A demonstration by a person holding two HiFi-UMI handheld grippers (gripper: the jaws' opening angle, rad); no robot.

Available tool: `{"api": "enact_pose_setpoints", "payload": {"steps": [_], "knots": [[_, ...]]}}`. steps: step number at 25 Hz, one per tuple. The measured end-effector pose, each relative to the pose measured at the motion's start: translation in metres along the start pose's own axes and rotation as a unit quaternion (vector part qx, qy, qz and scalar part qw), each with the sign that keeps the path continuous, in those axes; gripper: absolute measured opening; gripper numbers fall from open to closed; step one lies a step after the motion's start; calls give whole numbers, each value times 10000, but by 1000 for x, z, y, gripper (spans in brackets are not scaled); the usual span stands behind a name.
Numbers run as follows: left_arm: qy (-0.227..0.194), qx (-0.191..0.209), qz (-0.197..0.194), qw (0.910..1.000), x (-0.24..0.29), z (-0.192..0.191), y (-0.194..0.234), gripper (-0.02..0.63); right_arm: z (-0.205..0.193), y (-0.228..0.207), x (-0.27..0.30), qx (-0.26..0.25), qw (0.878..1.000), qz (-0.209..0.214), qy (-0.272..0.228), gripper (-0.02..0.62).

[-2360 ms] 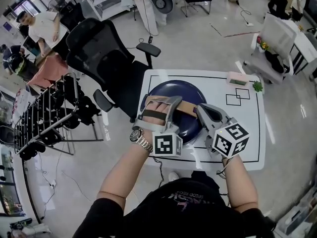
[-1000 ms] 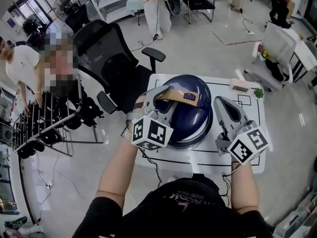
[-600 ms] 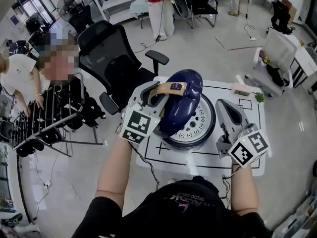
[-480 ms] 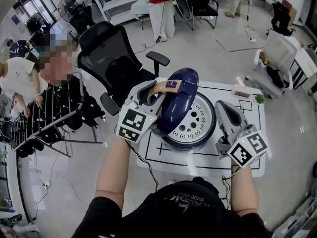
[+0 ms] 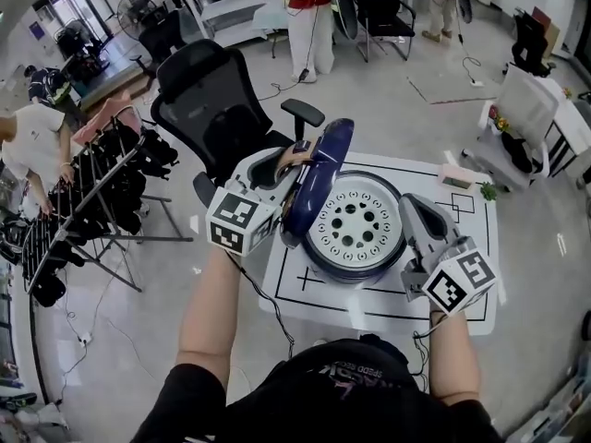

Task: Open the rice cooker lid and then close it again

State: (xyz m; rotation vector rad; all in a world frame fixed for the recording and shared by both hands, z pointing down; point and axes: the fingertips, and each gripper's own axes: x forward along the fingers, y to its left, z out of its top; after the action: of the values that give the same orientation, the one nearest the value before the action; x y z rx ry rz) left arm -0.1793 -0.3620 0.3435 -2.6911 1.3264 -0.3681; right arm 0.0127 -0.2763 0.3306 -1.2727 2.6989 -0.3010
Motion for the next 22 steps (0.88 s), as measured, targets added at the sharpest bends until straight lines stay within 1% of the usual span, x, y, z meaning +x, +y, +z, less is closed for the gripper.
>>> {"api": "enact_pose_setpoints", "payload": {"steps": [4,9,15,22], "knots": [[-52,-246,34,9997,-5,-2,6,146,-3,6,2,1,9999,95,61,2],[-96,-326,81,9994,-9,-5,14,140,-10,12,9,-12,9997,191,158,2],[-144,-585,129,9981,-16,-12,33,133,-12,23,26,-46,9991,325,268,2],[-98,-660,216,9975,-24,-20,48,124,-16,30,37,-57,9985,404,358,2]]}}
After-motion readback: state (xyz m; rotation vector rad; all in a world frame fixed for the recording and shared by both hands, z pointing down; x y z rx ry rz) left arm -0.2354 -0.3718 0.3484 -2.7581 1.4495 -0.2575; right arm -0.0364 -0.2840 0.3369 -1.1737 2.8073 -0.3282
